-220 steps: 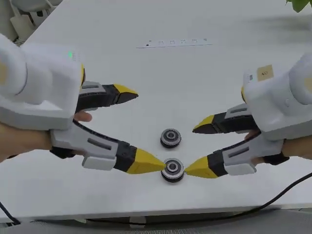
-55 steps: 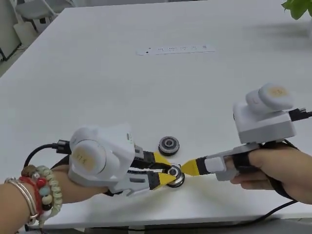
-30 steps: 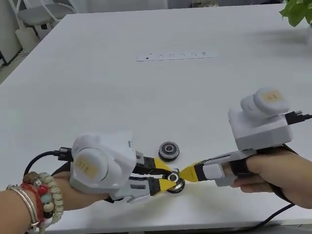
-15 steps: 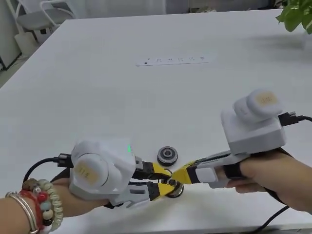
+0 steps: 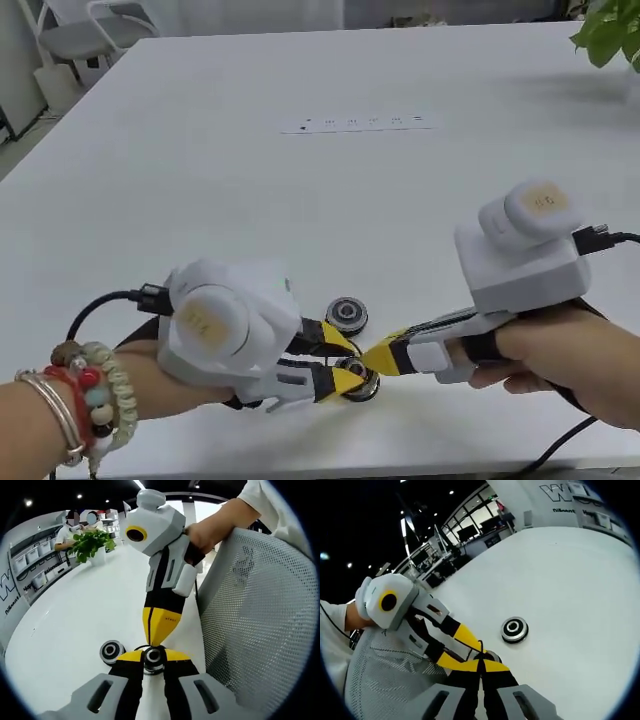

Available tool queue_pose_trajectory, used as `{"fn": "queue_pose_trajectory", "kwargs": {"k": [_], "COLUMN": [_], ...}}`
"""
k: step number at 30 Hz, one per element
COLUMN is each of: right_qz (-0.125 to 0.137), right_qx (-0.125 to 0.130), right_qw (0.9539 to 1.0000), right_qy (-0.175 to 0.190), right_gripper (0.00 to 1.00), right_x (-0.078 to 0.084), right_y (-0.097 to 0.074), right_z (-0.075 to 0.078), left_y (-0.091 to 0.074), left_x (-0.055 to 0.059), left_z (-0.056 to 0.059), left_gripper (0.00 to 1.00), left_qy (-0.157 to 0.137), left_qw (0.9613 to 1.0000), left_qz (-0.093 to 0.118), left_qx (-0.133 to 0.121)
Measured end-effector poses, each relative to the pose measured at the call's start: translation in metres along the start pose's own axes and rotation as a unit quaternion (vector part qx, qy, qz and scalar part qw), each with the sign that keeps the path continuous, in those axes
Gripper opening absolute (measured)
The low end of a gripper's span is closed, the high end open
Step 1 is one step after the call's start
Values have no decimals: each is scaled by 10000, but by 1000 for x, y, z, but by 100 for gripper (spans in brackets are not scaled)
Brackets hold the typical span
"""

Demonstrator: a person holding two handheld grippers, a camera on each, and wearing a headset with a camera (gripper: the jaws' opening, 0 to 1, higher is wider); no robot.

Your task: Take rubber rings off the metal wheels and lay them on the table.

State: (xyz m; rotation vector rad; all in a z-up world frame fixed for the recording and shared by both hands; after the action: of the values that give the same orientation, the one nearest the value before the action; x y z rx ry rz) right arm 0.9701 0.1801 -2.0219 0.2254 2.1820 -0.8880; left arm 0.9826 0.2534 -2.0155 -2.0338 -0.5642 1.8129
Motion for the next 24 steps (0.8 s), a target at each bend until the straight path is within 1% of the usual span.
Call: {"fn": "queue_pose_trajectory", "kwargs": {"k": [1, 3, 5, 6, 7, 8, 9, 10, 12, 13, 14, 17, 19, 22, 24], "right_qz": [9, 30, 52, 69, 85, 94, 96, 98, 98, 120, 144, 218, 242, 224, 245], "right_qx": [20, 73, 89, 97, 106, 116, 126, 152, 189, 211, 225, 222, 210, 155, 143], "right_qw": [10000, 10000, 9999, 9999, 9999, 9999, 9998, 9997, 9995, 9993, 9991, 9984, 9979, 9972, 9967], "right_qy": [-1, -33, -35, -49, -64, -75, -93, -158, -242, -277, -317, -468, -560, -694, -764], "right_gripper": [0, 0, 0, 0, 0, 0, 0, 0, 0, 0, 0, 0, 0, 0, 0], "right_x": [0, -3, -4, -5, -6, -7, -7, -9, -11, -13, -15, -22, -25, -28, -31], "right_y": [0, -2, -5, -6, -6, -7, -8, -8, -10, -11, -12, -16, -18, -21, -23], "right_z": [0, 0, 0, 0, 0, 1, 2, 1, 1, 0, 0, -6, -9, -14, -18], "left_y": [-2, -9, -17, -22, -25, -30, -33, -38, -46, -52, -55, -72, -83, -98, -111], "left_x": [-3, -9, -14, -16, -18, -20, -22, -27, -33, -36, -38, -43, -44, -42, -42], "left_z": [0, 2, 4, 5, 4, 3, 4, 3, 4, 4, 4, 5, 6, 4, 3], "left_gripper": [14, 23, 29, 32, 33, 36, 38, 40, 46, 48, 49, 53, 59, 66, 69], "left_qy": [-82, -97, -48, 26, 70, 36, -72, -162, -172, -185, -200, -180, -157, -118, -230], "left_qw": [10000, 9998, 9998, 9998, 9998, 9998, 9997, 9994, 9990, 9990, 9990, 9984, 9982, 9973, 9951], "left_qz": [47, 132, 140, 116, 129, 132, 181, 273, 392, 402, 410, 508, 508, 471, 612], "left_qx": [17, 107, 143, 178, 155, 152, 148, 132, 95, 74, 41, -171, -273, -549, -746]}}
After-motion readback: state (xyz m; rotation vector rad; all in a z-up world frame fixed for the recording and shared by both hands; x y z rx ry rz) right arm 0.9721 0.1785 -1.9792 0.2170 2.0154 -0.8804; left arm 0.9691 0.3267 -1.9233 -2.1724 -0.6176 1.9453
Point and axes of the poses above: the centre of the closed fingertips' face, and the gripper's own axes: y roughly forward along the fingers, z roughly to its right, x roughly out of its underside, the point moved 5 cm from there along -y, roughly backward along the fingers, and after that the axes turned 6 degrees about z, right-handed, at the moved point
